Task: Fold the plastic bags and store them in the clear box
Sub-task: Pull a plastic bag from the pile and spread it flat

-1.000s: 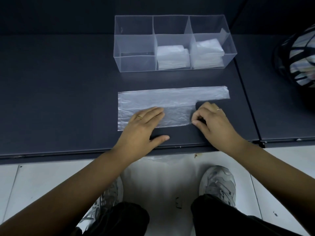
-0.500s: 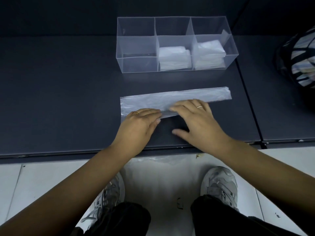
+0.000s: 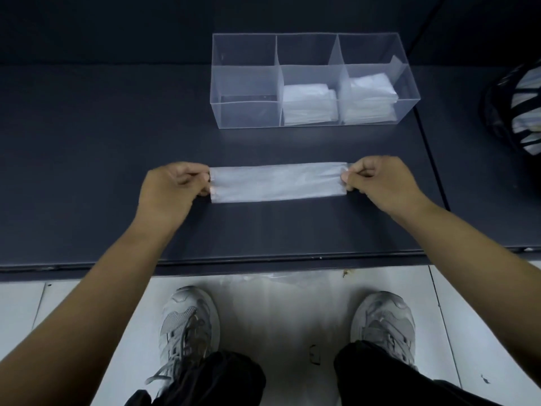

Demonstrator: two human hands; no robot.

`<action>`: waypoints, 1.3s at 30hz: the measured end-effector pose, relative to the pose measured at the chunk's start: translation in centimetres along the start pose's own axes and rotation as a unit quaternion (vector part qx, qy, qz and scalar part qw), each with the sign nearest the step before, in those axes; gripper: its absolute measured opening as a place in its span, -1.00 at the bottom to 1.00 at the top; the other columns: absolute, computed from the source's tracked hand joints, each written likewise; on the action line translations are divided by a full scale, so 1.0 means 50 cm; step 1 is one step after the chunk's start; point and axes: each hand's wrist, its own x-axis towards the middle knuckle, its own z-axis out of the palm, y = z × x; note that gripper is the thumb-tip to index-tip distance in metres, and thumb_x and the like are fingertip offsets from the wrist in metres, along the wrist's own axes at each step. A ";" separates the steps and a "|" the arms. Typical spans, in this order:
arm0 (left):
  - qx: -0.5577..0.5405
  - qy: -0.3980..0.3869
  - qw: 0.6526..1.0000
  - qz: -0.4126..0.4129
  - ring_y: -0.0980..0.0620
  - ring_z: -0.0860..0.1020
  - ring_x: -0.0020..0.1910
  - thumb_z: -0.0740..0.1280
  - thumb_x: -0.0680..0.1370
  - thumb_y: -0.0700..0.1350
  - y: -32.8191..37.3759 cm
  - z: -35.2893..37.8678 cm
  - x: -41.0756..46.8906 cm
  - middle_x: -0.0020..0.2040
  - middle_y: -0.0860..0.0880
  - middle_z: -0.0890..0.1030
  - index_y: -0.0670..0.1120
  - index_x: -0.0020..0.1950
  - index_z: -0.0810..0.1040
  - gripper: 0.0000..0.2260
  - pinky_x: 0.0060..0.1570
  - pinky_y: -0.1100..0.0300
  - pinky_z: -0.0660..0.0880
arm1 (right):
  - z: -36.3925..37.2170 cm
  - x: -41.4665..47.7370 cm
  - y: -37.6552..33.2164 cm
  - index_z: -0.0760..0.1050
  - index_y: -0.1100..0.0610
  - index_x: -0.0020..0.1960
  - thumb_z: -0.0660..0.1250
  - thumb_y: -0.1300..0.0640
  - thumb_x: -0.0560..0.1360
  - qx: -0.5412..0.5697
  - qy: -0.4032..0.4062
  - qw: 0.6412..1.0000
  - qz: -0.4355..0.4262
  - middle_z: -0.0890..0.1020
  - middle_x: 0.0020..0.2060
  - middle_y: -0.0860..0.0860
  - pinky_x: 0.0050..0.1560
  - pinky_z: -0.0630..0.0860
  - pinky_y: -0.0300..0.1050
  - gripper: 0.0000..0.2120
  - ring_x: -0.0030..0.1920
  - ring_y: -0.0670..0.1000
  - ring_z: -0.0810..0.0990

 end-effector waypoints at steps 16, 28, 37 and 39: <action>0.500 -0.132 0.815 0.263 0.00 -0.22 0.54 -0.33 0.49 0.34 -0.011 0.170 -0.090 0.58 0.01 -0.16 0.01 0.55 -0.22 -0.30 0.46 -0.22 -0.23 | 0.077 -0.059 -0.074 0.44 0.19 0.32 0.30 0.19 0.49 -0.248 0.109 0.937 -0.219 0.47 0.24 0.19 0.29 0.32 0.01 -0.60 0.23 0.19 0.45; 0.514 -0.142 0.800 0.276 -0.09 0.05 0.55 -0.20 0.54 0.30 0.001 0.168 -0.096 0.57 -0.06 0.11 -0.06 0.56 0.12 -0.31 0.38 -0.38 0.01 | -0.031 -0.061 0.101 -0.13 0.07 0.57 -0.07 -0.19 0.58 -0.386 -0.016 0.914 -0.125 -0.11 0.56 -0.05 0.47 -0.32 -0.18 -0.35 0.54 -0.09 -0.20; 0.513 -0.138 0.802 0.274 -0.07 0.00 0.55 -0.23 0.53 0.32 0.002 0.166 -0.094 0.58 -0.03 0.05 -0.02 0.57 0.04 -0.30 0.41 -0.36 -0.02 | -0.101 0.026 0.091 0.56 0.10 0.08 0.38 0.08 0.51 -0.244 0.120 0.960 -0.074 0.47 0.08 0.02 0.19 0.22 -0.12 -0.83 0.15 0.05 0.41; 0.508 -0.140 0.803 0.277 -0.07 -0.01 0.55 -0.23 0.52 0.33 0.002 0.163 -0.091 0.57 -0.03 0.04 -0.02 0.57 0.03 -0.30 0.41 -0.35 -0.03 | -0.102 0.032 0.088 0.56 0.10 -0.04 0.38 0.11 0.51 -0.236 0.102 0.963 -0.077 0.45 0.03 -0.02 0.21 0.25 -0.12 -0.93 0.11 0.01 0.40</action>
